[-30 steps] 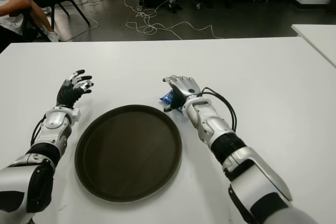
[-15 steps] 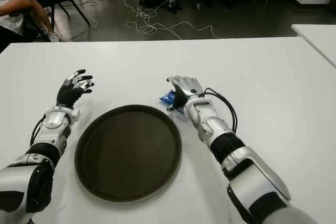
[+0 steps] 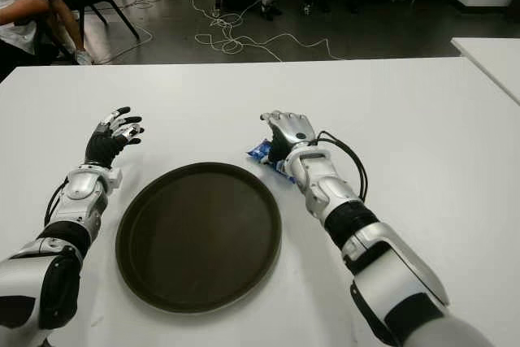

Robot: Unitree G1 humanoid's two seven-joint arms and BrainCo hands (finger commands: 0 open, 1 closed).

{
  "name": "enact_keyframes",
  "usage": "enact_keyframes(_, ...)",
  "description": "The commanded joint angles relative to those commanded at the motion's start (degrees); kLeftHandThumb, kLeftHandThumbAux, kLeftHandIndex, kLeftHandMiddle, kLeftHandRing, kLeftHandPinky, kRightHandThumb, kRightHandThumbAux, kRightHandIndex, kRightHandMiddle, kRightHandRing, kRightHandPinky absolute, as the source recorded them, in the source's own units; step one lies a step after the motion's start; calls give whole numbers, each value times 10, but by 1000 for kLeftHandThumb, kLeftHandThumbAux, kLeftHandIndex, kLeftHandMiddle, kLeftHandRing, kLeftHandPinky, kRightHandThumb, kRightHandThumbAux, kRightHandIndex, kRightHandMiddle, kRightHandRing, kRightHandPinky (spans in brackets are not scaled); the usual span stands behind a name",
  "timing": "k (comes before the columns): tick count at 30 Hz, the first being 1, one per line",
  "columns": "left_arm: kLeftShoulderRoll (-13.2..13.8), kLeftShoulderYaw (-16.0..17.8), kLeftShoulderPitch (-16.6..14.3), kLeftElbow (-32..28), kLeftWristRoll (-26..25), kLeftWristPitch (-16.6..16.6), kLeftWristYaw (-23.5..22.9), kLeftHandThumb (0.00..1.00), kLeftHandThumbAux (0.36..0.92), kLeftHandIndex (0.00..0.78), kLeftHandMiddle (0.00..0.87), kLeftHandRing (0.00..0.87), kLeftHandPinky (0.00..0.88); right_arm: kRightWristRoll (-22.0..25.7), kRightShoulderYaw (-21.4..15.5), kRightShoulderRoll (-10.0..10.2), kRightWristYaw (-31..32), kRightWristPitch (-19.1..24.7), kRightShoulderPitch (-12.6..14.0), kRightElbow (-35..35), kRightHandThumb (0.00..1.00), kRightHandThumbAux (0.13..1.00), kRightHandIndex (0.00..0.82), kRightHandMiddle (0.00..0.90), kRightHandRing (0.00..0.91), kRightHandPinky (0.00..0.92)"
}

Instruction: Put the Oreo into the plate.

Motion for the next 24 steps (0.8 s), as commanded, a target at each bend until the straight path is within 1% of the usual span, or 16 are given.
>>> enact_keyframes(2,0,-1,0,0,1,-1,1,439,683,174,281,304,331,-2,2,-1,3,7,1,-5,0,772,217,243,282,303)
enact_keyframes(4,0,-2,1,-1,2,-2,2,436,686,175,284,306,332,-3,3,-2,5,11,2,-8,0,754,205,226,257,268)
enact_keyframes(6,0,-2,0,-1,2,-1,3,434,685,176,284,307,331,-3,4,-2,7,18,3,-11,0,748,200,218,249,263)
enact_keyframes(11,1,-5,-1,0,5,2,8,442,686,177,286,309,329,-5,5,0,13,40,2,-16,0,736,211,227,260,282)
enact_keyframes(16,2,-9,-1,-1,10,1,13,434,678,180,289,313,325,-4,6,1,14,52,1,-17,0,756,254,268,320,336)
enact_keyframes(20,2,-12,0,-1,13,-2,17,426,677,181,290,313,323,-4,7,1,14,59,-1,-16,0,752,249,274,331,349)
enact_keyframes(22,3,-14,0,-1,16,-3,18,413,681,181,291,315,320,-4,8,0,18,61,-2,-15,0,735,221,245,291,313)
enact_keyframes(24,3,-16,0,-1,17,-4,20,406,682,180,291,316,316,-4,8,0,20,63,-3,-16,0,728,207,229,272,297)
